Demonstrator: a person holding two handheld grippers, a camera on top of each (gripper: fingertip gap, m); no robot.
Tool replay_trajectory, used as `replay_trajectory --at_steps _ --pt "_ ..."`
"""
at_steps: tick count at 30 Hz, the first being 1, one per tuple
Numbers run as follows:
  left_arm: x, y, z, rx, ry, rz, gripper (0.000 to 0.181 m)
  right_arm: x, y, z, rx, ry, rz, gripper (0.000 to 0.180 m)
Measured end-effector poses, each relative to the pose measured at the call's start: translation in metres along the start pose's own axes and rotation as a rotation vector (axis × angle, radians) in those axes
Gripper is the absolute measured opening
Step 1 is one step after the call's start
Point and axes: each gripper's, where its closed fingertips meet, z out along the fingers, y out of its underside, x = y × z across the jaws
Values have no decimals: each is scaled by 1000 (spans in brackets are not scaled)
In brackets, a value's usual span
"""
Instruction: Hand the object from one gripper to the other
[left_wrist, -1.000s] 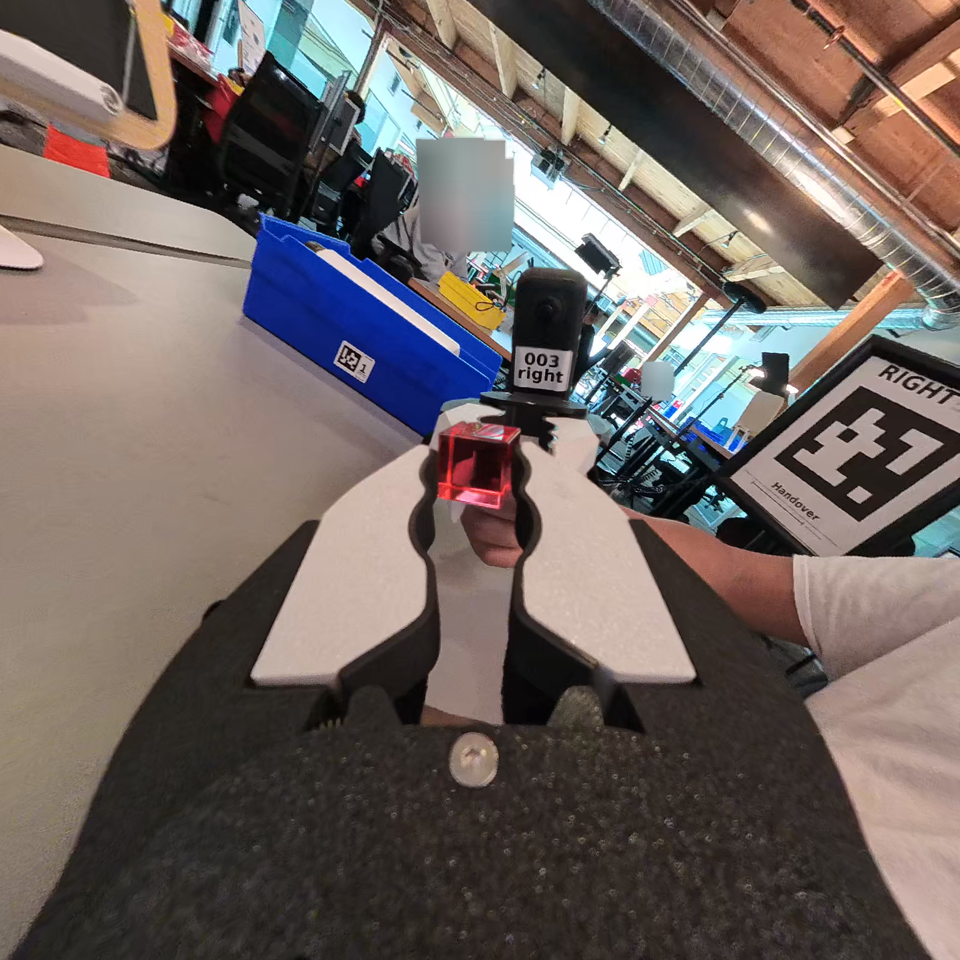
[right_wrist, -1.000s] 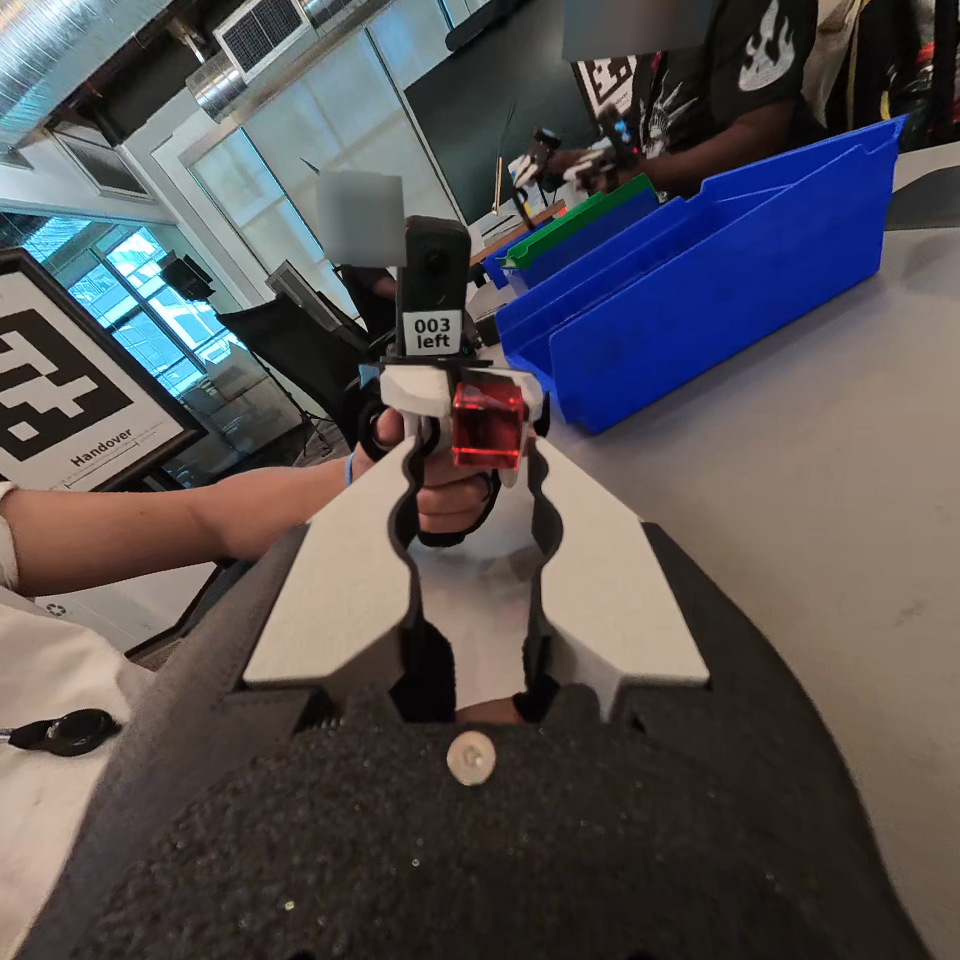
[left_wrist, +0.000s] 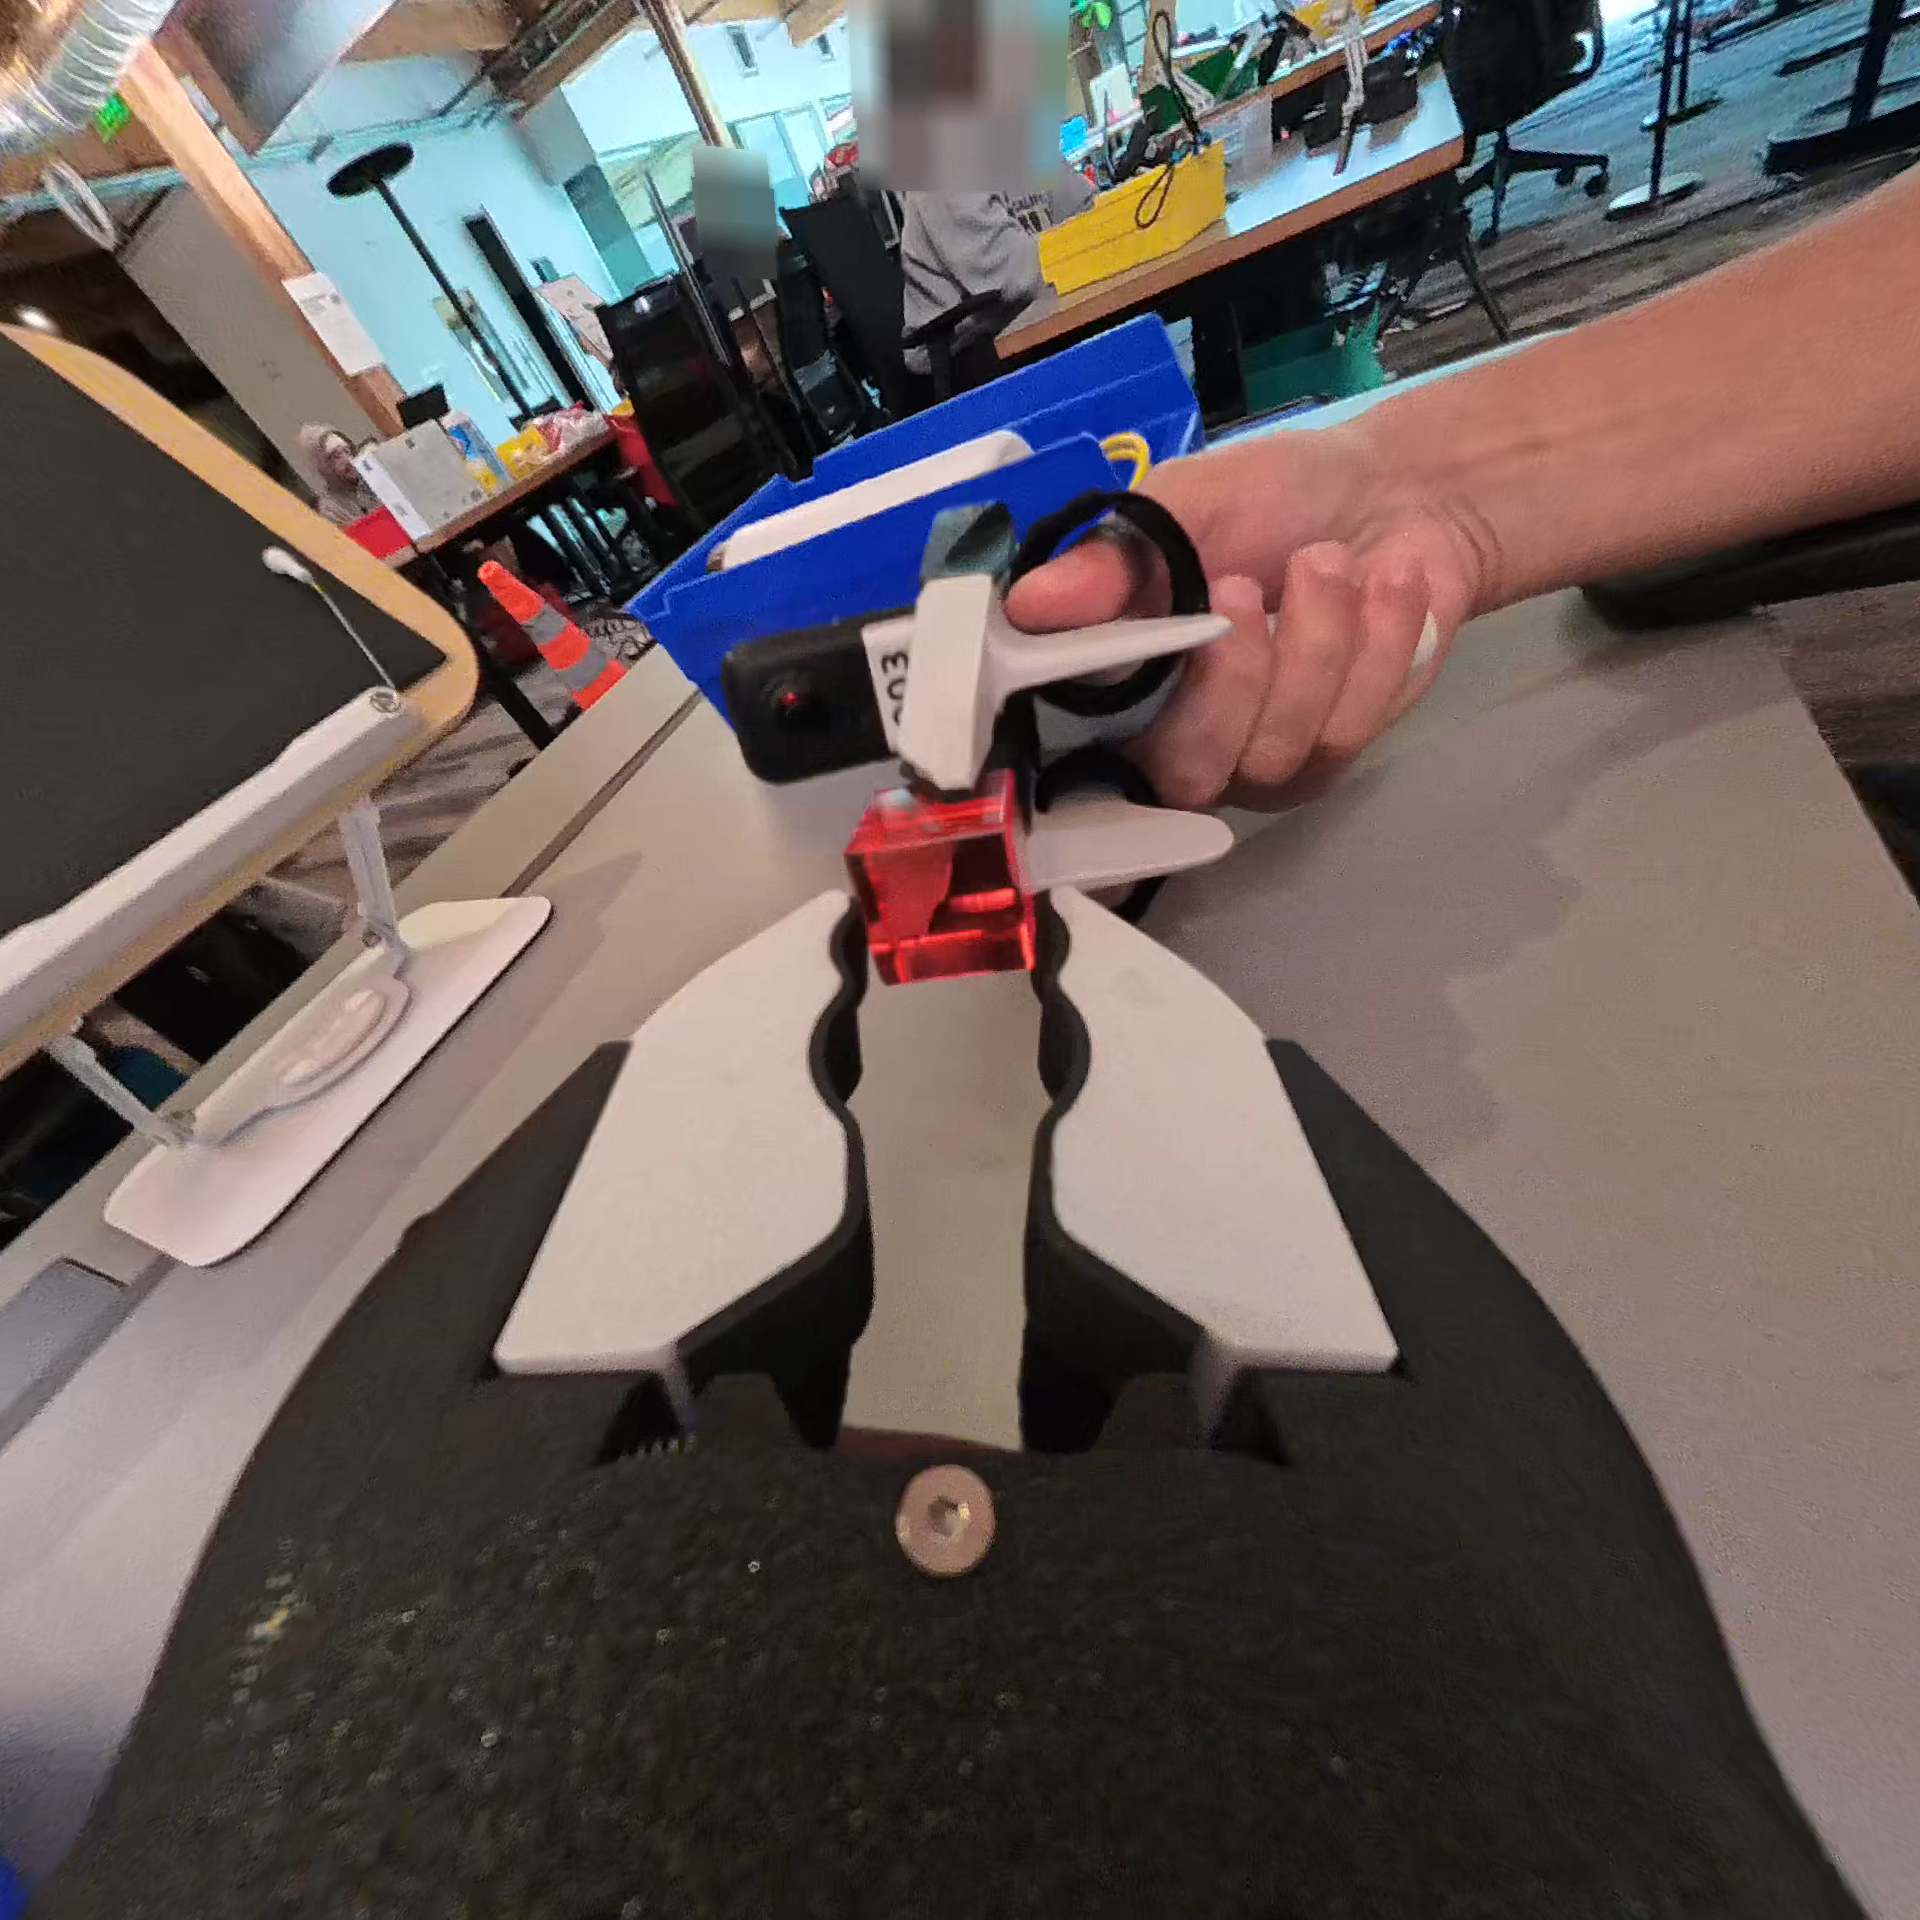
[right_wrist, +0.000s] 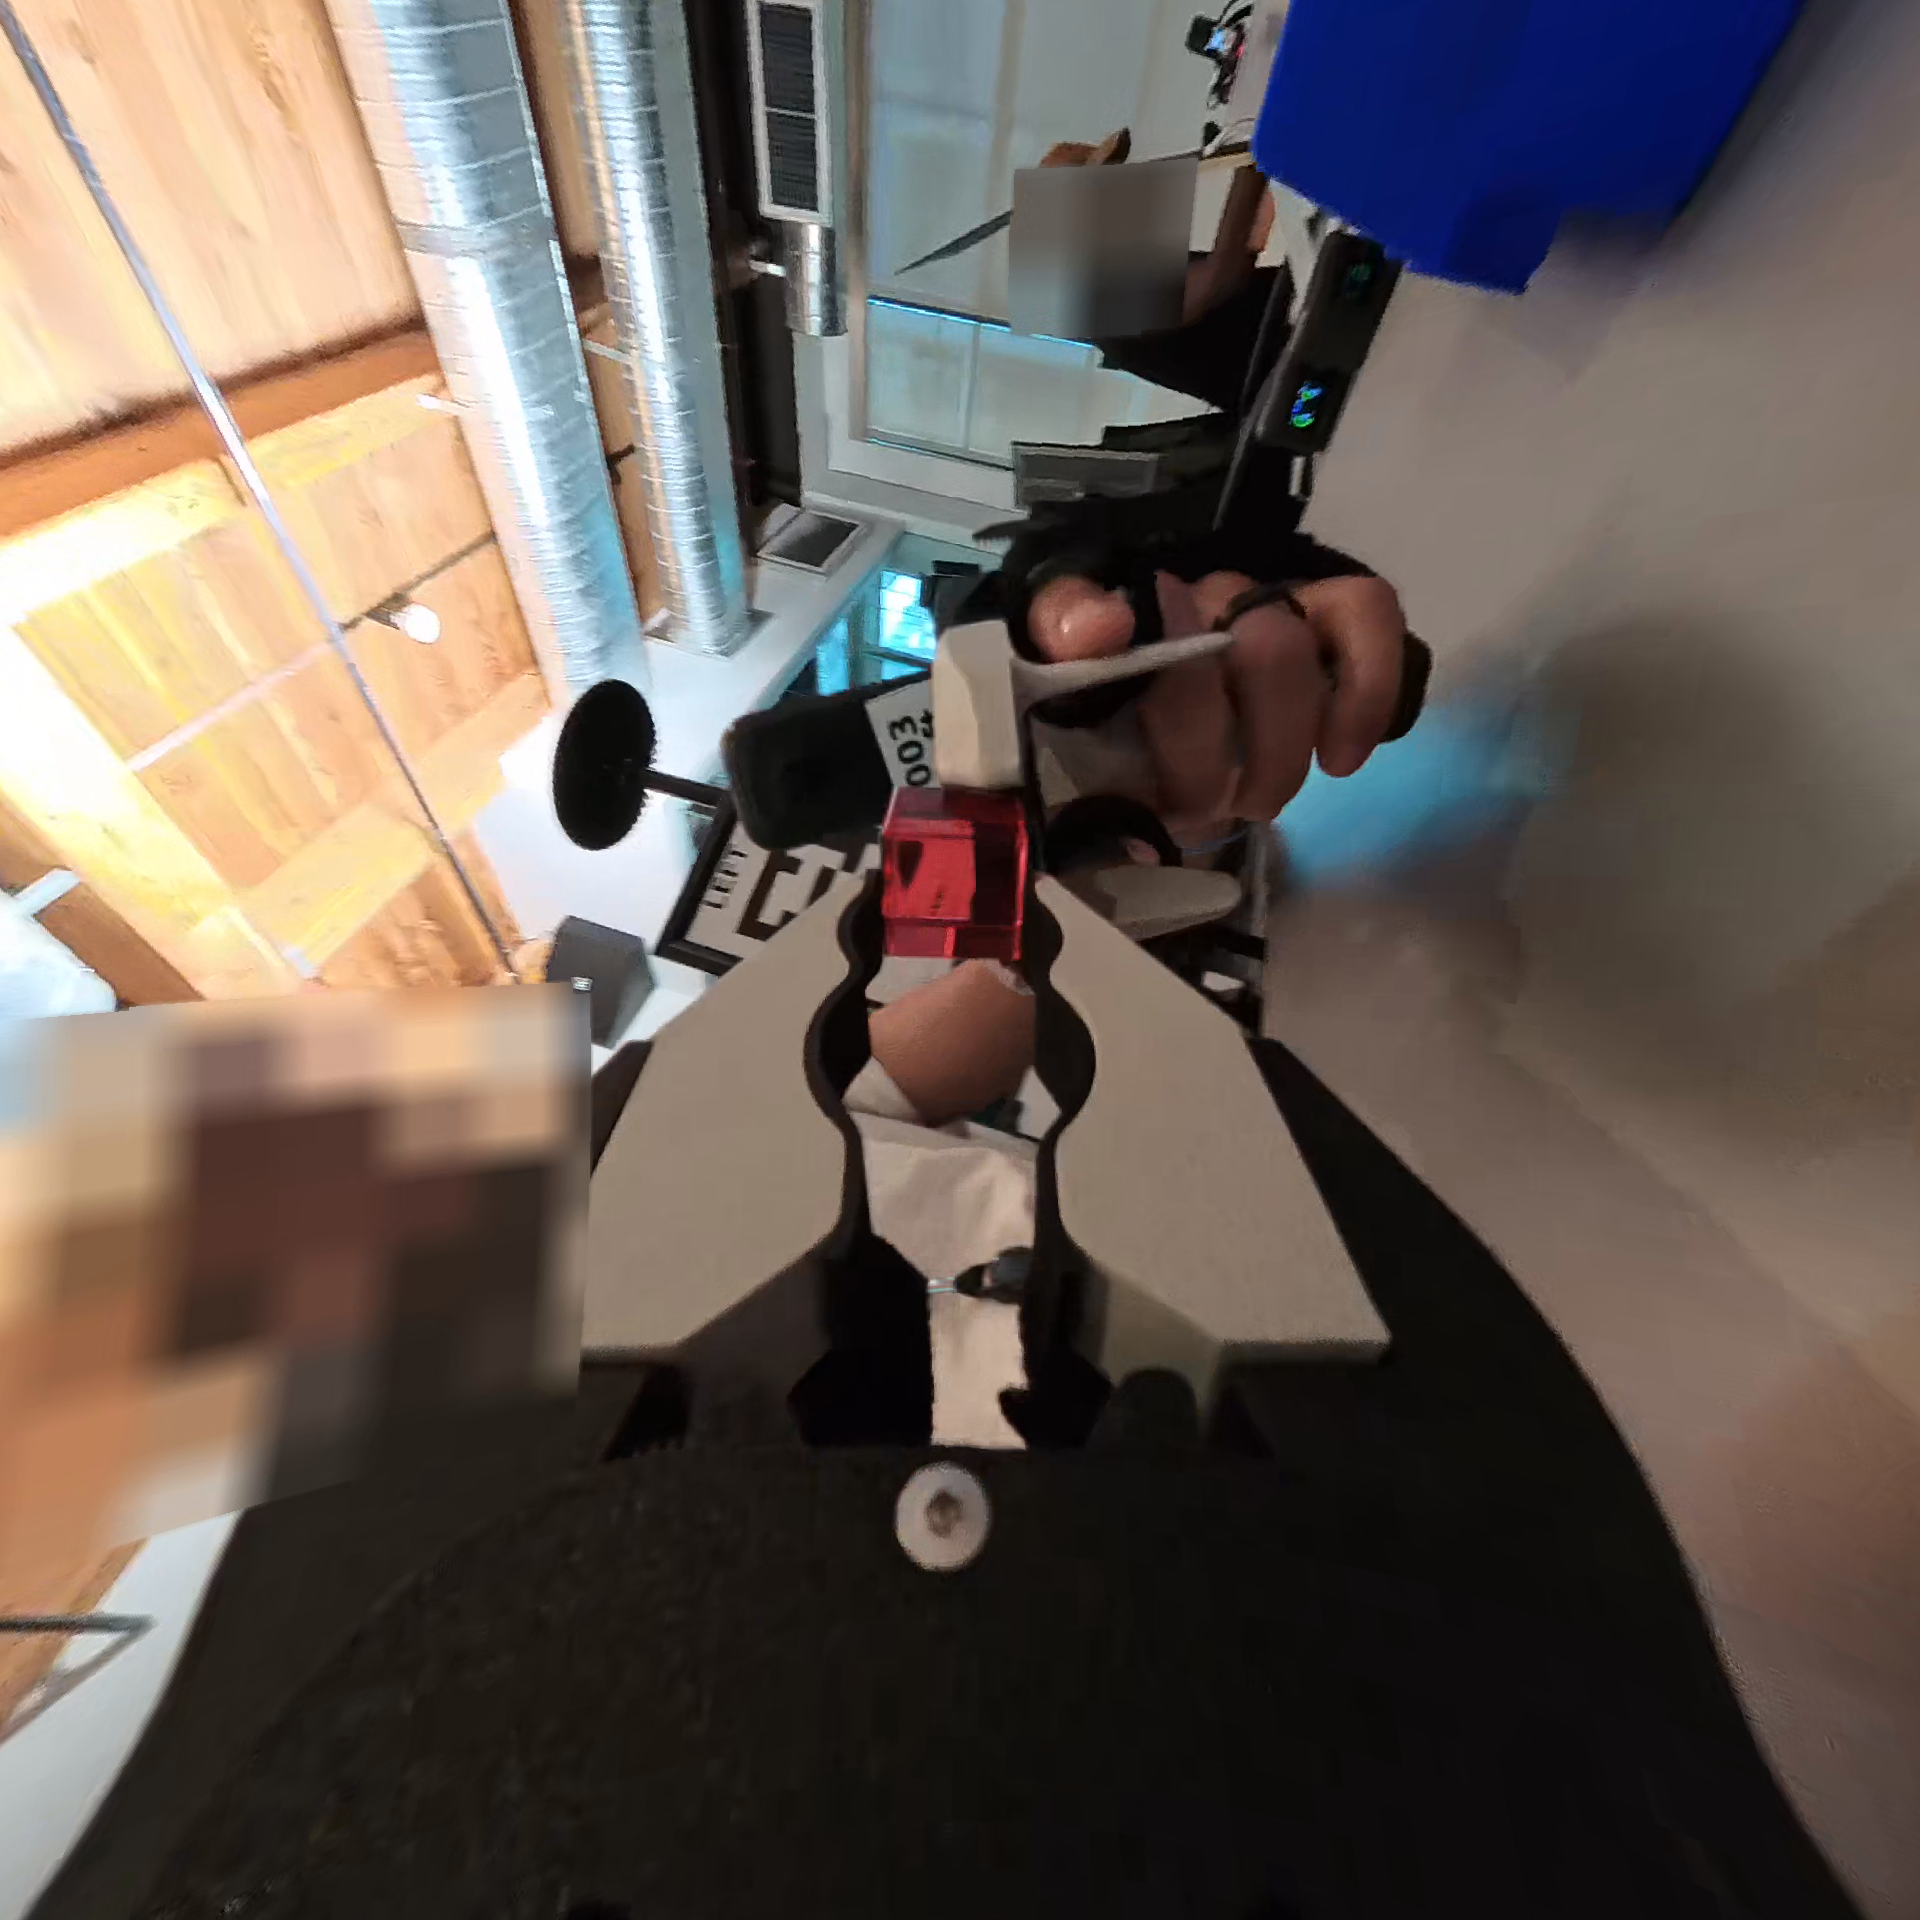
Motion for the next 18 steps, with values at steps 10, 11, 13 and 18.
replay_trajectory --at_steps 10,11,13,18 --pt "-21 14 -2 -140 -74 -121 29 17 -31 -17 157 259 -364 57" --pt "-25 18 -3 -172 -92 -131 29 18 -36 -19 187 321 -451 62" --pt "-35 30 -4 -254 -155 -118 29 23 -45 -23 221 475 -610 66" --pt "-40 46 -3 -379 -245 -4 29 40 -61 -22 334 775 -833 62"
